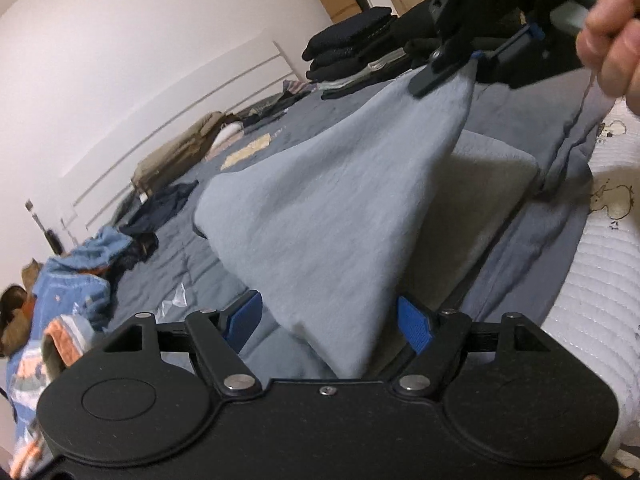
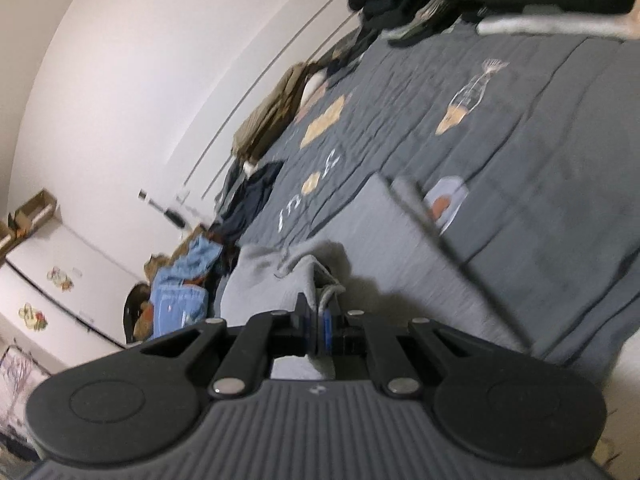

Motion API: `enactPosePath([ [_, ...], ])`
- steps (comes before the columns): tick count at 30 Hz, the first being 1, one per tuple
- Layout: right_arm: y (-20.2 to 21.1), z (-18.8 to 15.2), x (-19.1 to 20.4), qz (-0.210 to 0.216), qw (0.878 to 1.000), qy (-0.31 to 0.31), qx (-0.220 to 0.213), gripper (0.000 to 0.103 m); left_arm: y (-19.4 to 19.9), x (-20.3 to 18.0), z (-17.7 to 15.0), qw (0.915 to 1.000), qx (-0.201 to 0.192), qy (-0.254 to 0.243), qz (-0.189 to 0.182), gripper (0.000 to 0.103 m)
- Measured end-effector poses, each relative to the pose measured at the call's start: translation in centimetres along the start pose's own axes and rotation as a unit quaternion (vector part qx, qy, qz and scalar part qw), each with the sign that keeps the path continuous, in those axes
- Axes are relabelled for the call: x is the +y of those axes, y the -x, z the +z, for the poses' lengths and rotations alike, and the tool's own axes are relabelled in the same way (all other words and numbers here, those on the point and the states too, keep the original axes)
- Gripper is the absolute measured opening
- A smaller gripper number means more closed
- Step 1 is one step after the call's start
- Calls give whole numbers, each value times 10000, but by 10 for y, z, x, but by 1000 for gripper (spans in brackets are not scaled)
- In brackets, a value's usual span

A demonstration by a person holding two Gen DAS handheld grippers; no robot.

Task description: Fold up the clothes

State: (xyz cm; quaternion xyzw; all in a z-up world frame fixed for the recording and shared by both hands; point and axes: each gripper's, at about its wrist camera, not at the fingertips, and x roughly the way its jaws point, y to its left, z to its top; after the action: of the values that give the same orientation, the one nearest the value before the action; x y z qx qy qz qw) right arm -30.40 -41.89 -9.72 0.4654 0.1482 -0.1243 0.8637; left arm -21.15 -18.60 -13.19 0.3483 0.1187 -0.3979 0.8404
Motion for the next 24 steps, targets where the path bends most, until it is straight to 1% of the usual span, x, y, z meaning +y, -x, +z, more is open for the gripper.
enactPosePath([
  [1, 4, 3, -3, -19, 10000, -27, -73, 6, 0, -1, 1, 10000, -19, -31, 19, 71],
  [3, 10, 9, -8, -73, 9998, -58, -198, 6, -2, -7, 4, 9998, -52, -172, 38, 64],
  [4, 13, 12, -11, -109, 9996, -61, -246, 6, -2, -12, 6, 9995, -74, -294, 56, 59],
  [6, 16, 14, -18, -190, 9994, -110, -275, 6, -4, -22, 7, 9979, -117, -631, 126, 58],
  [8, 16, 14, -24, -257, 9993, -133, -248, 6, -7, -36, 6, 9937, -154, -1083, 237, 60],
  [12, 15, 12, -31, -378, 9991, -49, -167, 6, -11, -36, 2, 9886, -5, -1467, 329, 59],
  [13, 13, 10, -34, -432, 9990, -54, -119, 6, -12, -35, 1, 9872, 36, -1554, 350, 50],
  [14, 10, 9, -37, -489, 9988, -62, -69, 6, -13, -34, 0, 9857, 77, -1640, 371, 31],
  [16, 4, 5, -42, -590, 9982, -85, 68, 6, -14, -33, -3, 9825, 159, -1812, 412, 15],
  [19, -4, -1, -46, -679, 9974, -97, 229, 6, -17, -31, -6, 9768, 282, -2068, 474, 14],
  [20, -5, -2, -45, -702, 9972, -53, 249, 6, -18, -31, -7, 9747, 323, -2154, 494, 16],
  [23, -7, -5, -42, -839, 9962, 98, 236, 6, -22, -38, -12, 9769, 333, -2074, 399, 23],
  [24, -8, -4, -43, -871, 9959, 98, 224, 6, -24, -43, -15, 9747, 318, -2167, 441, 26],
])
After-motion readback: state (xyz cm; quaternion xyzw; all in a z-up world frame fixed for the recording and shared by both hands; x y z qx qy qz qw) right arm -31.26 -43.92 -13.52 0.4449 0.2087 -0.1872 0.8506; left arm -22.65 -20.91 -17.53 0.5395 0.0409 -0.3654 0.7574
